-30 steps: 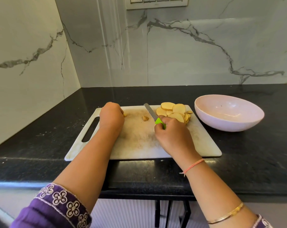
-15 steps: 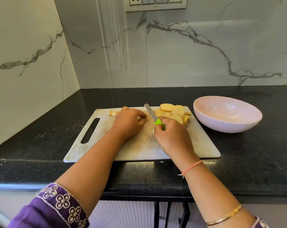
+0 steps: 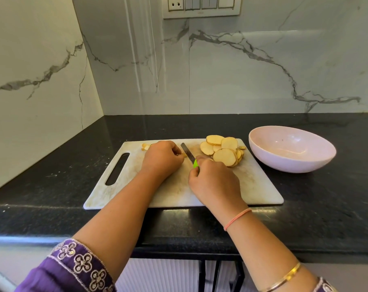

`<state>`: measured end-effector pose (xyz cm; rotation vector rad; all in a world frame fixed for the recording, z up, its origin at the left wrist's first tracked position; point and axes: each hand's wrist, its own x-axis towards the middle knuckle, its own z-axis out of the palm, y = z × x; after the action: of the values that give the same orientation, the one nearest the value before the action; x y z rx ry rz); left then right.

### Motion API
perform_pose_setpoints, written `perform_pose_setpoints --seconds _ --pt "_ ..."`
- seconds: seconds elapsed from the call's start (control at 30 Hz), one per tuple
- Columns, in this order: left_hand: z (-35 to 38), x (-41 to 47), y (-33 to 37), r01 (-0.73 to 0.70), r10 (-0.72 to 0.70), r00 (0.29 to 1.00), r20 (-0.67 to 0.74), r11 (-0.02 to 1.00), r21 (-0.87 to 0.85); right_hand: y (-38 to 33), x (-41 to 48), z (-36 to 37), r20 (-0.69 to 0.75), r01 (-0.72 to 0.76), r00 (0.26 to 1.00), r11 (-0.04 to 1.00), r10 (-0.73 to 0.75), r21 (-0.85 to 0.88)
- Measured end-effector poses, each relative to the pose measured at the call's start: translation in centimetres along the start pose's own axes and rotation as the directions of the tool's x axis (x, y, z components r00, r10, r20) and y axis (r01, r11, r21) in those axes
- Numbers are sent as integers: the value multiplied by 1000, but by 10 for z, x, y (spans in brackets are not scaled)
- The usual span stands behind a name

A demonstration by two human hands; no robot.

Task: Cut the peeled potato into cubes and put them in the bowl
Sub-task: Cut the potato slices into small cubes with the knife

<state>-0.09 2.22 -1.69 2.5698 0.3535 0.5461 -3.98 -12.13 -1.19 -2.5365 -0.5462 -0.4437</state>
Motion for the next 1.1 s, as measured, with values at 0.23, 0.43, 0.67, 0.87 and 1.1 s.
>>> perform_pose_setpoints --seconds 0.23,0.43,0.67,0.87,1.1 --pt "-2 -1 3 16 -17 1000 -2 1000 -19 -5 4 -1 34 22 999 997 -20 -71" --pt "-2 1 6 11 -10 999 32 999 -34 -14 8 -8 103 28 995 992 -16 -123" --pt "-2 -1 7 7 -6 999 46 999 -35 -21 14 -7 174 4 984 986 26 -166" --pt "-2 1 6 36 -35 999 18 998 -49 -24 6 -9 190 33 982 986 -2 -162" --pt "-3 1 2 27 -26 1000 12 997 -74 -19 -13 -19 147 90 987 980 -65 -175"
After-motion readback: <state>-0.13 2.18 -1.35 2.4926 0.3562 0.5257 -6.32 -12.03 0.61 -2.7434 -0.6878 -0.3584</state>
